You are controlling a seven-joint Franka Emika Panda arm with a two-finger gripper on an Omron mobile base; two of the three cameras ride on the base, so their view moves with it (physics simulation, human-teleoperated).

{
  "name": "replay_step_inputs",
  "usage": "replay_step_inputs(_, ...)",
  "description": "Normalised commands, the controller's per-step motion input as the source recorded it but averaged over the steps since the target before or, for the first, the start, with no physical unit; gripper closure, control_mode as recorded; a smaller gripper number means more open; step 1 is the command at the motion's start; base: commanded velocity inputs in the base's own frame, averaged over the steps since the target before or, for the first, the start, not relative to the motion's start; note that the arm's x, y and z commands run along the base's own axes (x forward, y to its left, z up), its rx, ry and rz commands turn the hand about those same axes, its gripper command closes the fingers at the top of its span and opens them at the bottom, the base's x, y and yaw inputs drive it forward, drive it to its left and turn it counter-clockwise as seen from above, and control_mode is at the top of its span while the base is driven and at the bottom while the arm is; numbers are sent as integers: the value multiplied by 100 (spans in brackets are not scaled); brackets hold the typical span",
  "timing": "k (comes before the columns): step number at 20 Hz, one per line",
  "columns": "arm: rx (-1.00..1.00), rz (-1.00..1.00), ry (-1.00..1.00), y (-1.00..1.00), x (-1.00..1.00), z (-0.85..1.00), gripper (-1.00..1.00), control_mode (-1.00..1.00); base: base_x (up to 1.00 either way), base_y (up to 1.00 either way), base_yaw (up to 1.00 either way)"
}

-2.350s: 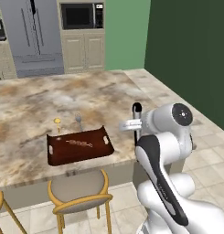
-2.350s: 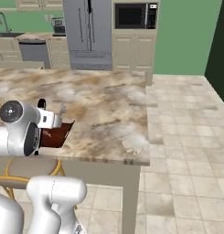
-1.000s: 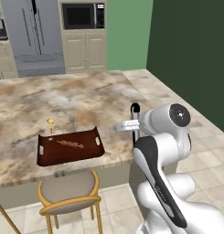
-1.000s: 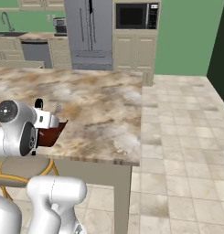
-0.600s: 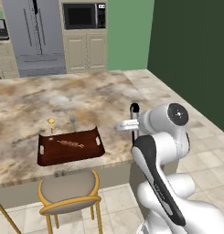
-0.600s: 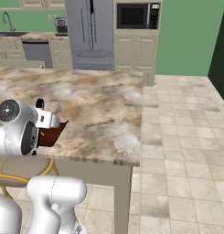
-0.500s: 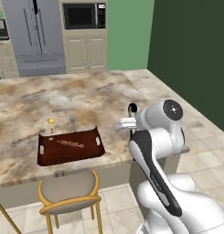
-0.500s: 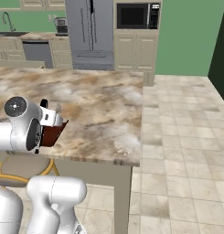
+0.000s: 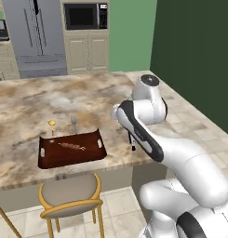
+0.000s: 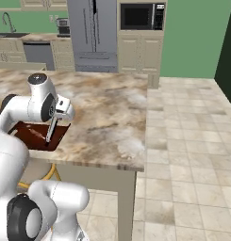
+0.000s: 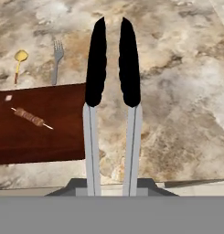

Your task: Take the tongs from the drawer on the left and place them on the dining counter next to the tray containing the kebab skewer.

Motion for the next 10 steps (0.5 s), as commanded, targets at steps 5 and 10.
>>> replay_step_inputs(5,-7,0,8,3,8,-32,100,-100,0,0,0)
replay_step_inputs(10,-6,0,14,1,19,-44,100,-100,0,0,0)
